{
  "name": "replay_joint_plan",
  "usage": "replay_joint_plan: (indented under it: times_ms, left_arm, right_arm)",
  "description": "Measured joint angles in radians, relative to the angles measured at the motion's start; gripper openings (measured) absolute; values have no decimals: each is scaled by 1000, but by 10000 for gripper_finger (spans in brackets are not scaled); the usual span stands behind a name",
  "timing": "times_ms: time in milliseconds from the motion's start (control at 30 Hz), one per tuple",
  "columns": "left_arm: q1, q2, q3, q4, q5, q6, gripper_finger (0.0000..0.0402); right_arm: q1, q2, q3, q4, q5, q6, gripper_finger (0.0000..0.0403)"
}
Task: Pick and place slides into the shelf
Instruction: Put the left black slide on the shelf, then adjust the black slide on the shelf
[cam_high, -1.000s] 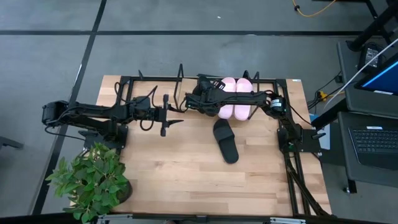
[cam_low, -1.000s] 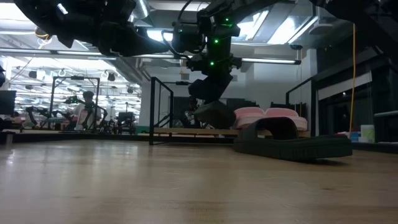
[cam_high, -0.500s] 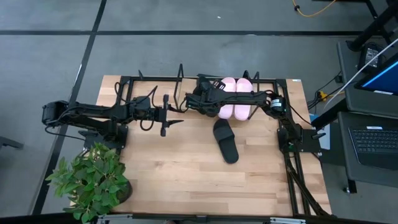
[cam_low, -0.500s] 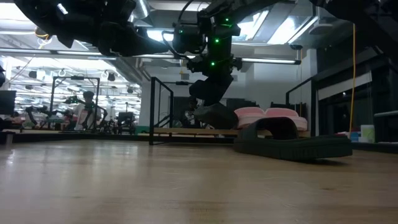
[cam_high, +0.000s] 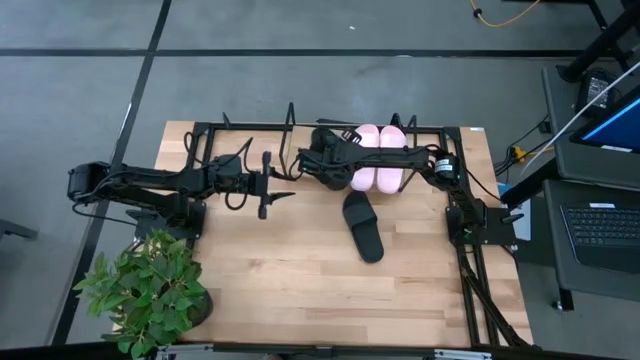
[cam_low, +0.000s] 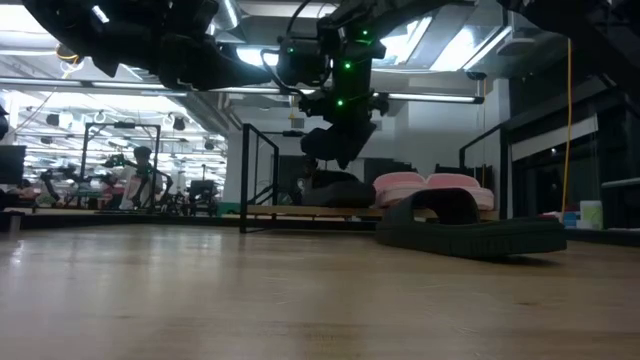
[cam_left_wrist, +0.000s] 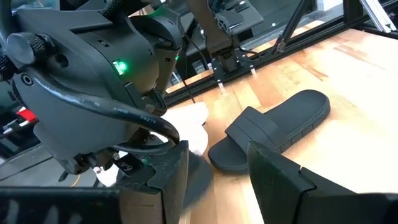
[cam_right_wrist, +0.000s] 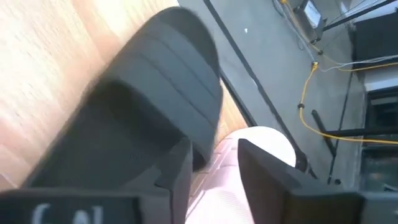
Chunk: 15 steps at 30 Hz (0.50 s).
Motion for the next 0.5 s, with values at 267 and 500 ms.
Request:
replay_joint_plan:
  times_ms: [267,500]
  left_arm:
    - [0,0,0,0,-3,0,157]
    - [0,0,0,-1,-2,0,157]
  right_arm:
    - [-13,0,0,15,-72,12,166]
    - [-13,0,0,14,-83,-34,167]
